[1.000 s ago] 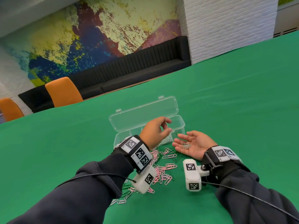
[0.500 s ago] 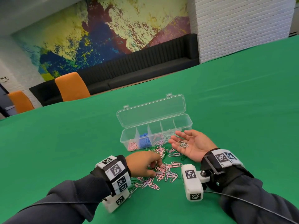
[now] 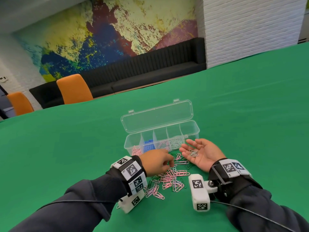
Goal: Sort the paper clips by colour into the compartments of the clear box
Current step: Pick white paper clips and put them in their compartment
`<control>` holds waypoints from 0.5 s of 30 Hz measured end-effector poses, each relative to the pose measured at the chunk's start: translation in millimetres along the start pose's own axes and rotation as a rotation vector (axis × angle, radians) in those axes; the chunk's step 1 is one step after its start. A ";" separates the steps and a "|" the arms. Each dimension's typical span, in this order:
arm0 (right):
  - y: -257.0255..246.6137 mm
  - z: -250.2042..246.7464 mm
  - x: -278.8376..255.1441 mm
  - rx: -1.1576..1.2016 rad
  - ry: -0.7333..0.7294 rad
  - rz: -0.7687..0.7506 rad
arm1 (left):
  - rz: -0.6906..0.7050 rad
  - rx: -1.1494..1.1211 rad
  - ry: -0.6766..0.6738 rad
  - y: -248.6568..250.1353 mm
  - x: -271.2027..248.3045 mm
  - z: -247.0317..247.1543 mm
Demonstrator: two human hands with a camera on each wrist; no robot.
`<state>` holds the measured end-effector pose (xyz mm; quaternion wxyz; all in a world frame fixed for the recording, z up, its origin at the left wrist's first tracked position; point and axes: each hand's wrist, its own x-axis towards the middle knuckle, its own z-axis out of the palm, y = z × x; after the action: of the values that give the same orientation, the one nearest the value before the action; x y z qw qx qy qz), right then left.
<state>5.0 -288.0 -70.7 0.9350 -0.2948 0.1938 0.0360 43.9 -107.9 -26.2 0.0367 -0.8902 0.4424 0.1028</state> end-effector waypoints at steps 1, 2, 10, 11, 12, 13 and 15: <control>-0.6 -0.6 0.3 0.028 0.020 -0.025 | 0.000 0.016 -0.021 0.8 3.2 -0.1; -1.7 -1.2 0.3 0.068 0.040 -0.054 | -0.004 0.028 -0.039 0.7 6.3 0.3; -6.7 -5.2 -0.1 0.160 0.121 -0.149 | -0.075 -0.137 -0.093 -0.8 21.6 3.2; -6.2 -5.0 -0.6 0.151 0.121 -0.144 | -0.088 -0.164 -0.104 -0.6 22.8 3.6; -6.0 -4.1 -1.1 0.143 0.119 -0.139 | -0.096 -0.185 -0.116 -0.8 24.3 4.1; -5.9 -3.7 -1.6 0.135 0.118 -0.134 | -0.099 -0.200 -0.125 -0.3 25.4 4.6; -5.7 -3.0 -2.5 0.119 0.114 -0.124 | -0.099 -0.215 -0.144 0.5 27.5 5.2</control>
<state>2.7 -294.3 -68.9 0.9387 -0.2519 0.2297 -0.0503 58.8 -128.8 -37.2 -0.0223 -0.9001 0.3803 0.2115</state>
